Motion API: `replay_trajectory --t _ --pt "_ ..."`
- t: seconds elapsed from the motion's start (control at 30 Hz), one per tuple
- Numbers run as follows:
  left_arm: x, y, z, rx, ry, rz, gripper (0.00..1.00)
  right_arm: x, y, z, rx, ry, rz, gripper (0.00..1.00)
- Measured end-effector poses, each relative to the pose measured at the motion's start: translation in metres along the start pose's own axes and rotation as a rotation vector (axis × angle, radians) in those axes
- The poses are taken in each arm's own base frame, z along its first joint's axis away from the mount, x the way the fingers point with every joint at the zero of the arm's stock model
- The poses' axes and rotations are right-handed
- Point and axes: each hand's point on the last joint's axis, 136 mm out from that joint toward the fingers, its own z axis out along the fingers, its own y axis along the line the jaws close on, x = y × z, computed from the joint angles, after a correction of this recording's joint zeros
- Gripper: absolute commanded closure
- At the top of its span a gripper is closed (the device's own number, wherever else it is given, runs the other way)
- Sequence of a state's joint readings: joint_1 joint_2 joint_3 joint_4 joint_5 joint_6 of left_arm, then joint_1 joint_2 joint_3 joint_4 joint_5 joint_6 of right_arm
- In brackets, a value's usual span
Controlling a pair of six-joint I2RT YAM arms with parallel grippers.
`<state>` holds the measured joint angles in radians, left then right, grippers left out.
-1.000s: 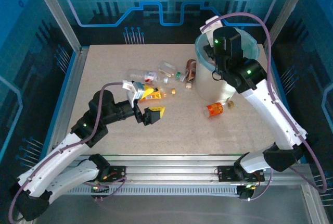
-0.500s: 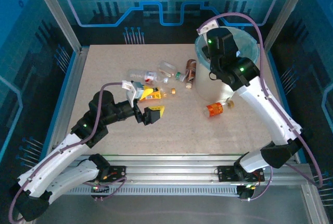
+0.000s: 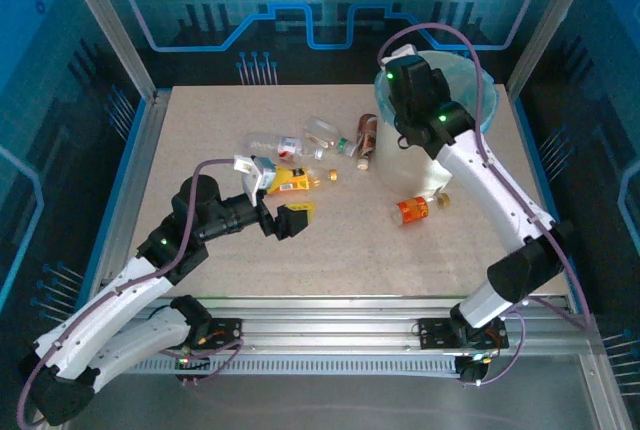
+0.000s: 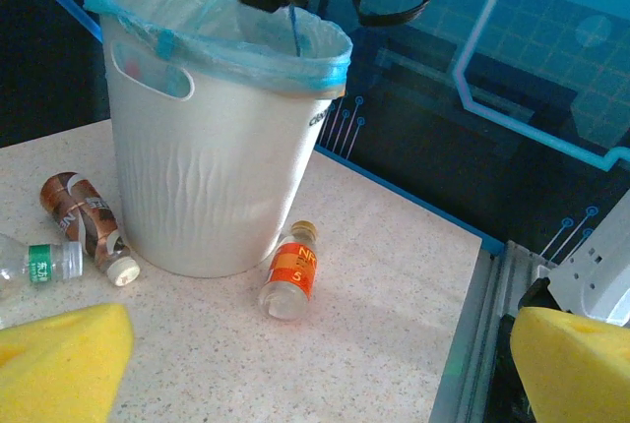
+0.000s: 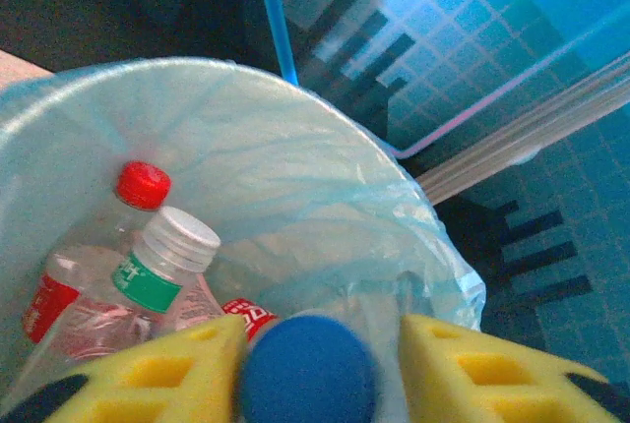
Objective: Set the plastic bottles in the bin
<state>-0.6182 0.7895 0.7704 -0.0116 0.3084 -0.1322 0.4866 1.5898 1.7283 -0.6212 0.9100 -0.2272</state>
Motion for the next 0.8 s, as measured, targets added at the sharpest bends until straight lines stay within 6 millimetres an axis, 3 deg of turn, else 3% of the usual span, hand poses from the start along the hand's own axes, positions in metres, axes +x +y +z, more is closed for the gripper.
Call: replay_trajectory --t 0.07,0.23,0.5,0.67,0.8 --pt "0.000 0.001 0.000 -0.005 0.000 0.000 0.01 0.006 -0.002 0.011 0.015 0.026 0.012 0.19" --pt "0.004 0.007 0.003 -0.033 0.015 0.000 0.01 0.019 0.002 0.029 0.028 0.087 0.016 0.17" --pt "0.043 0.034 0.034 -0.106 0.152 -0.062 0.01 0.026 0.012 0.026 -0.039 0.109 0.061 0.16" --pt "0.069 0.032 0.056 -0.105 0.241 -0.072 0.01 0.024 0.010 0.006 -0.131 0.085 0.142 0.16" --pt "0.087 0.020 0.087 -0.083 0.318 -0.060 0.01 0.013 -0.004 -0.039 -0.236 -0.010 0.251 0.16"
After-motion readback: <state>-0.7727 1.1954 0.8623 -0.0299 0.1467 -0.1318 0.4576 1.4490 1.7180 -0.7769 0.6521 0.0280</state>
